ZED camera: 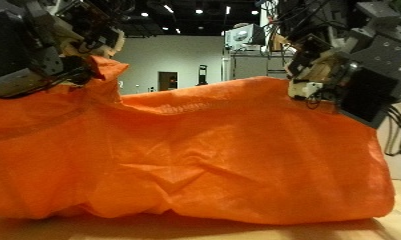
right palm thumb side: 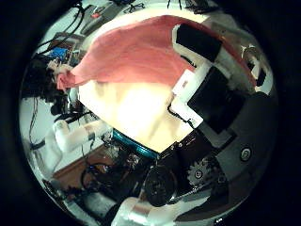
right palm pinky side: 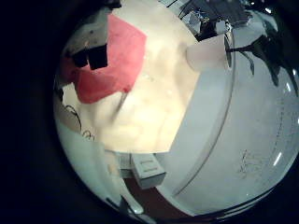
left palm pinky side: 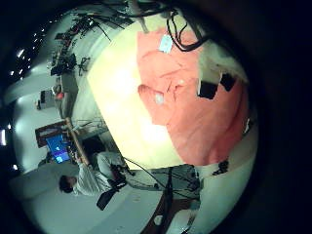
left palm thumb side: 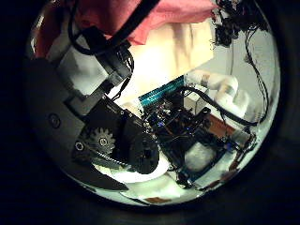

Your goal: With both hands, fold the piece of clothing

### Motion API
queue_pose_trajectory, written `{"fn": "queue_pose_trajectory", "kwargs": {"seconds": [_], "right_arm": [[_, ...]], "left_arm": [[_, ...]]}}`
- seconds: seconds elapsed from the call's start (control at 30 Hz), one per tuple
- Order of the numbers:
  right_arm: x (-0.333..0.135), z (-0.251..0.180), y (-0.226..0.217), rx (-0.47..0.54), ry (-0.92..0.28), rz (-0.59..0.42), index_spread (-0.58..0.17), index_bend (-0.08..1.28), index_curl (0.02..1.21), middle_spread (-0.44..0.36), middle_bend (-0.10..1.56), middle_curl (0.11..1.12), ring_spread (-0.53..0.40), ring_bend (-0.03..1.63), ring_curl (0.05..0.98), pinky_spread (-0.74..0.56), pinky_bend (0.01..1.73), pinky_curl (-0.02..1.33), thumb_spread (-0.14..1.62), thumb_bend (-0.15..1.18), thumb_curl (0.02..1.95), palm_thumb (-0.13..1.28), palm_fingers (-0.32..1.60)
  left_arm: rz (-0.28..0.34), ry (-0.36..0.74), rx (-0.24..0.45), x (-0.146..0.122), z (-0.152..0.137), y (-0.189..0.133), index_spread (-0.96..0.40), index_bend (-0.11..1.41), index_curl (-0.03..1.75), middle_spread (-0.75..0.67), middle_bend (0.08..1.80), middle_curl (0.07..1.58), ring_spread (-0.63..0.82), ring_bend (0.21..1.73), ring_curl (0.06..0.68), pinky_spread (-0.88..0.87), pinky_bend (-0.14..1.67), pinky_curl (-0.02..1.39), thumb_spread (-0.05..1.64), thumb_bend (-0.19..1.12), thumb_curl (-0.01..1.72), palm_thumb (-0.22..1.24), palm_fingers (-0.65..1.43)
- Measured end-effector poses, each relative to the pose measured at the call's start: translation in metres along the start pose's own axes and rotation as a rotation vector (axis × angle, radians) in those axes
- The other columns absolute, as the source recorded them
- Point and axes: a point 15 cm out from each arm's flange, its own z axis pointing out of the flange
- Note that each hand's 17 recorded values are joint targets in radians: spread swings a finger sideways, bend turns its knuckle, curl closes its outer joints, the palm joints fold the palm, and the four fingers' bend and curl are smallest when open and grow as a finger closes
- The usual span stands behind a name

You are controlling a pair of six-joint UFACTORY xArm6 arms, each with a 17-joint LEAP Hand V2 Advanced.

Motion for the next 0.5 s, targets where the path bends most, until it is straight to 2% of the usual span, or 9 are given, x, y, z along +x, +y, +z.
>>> {"fn": "queue_pose_trajectory", "kwargs": {"seconds": [0.27,0.5], "right_arm": [[0.013,0.008,-0.087,0.016,-0.007,0.033,-0.273,1.01,0.78,-0.13,1.27,0.72,-0.218,1.35,0.631,-0.25,1.29,0.7,1.21,0.0,0.61,1.06,1.16],[0.02,0.04,-0.151,-0.009,-0.011,0.051,-0.273,1.02,0.78,-0.128,1.28,0.71,-0.214,1.36,0.636,-0.25,1.28,0.72,1.21,-0.01,0.63,1.06,1.15]], "left_arm": [[-0.055,0.016,-0.04,-0.036,-0.012,-0.074,-0.61,0.17,0.82,-0.56,0.85,0.58,-0.59,0.77,0.402,-0.75,1.02,0.44,1.3,0.22,1.1,0.86,1.02],[-0.133,0.007,-0.068,-0.074,0.007,-0.142,-0.58,0.15,0.82,-0.55,0.84,0.59,-0.59,0.77,0.405,-0.74,1.01,0.45,1.31,0.22,1.1,0.86,0.98]]}}
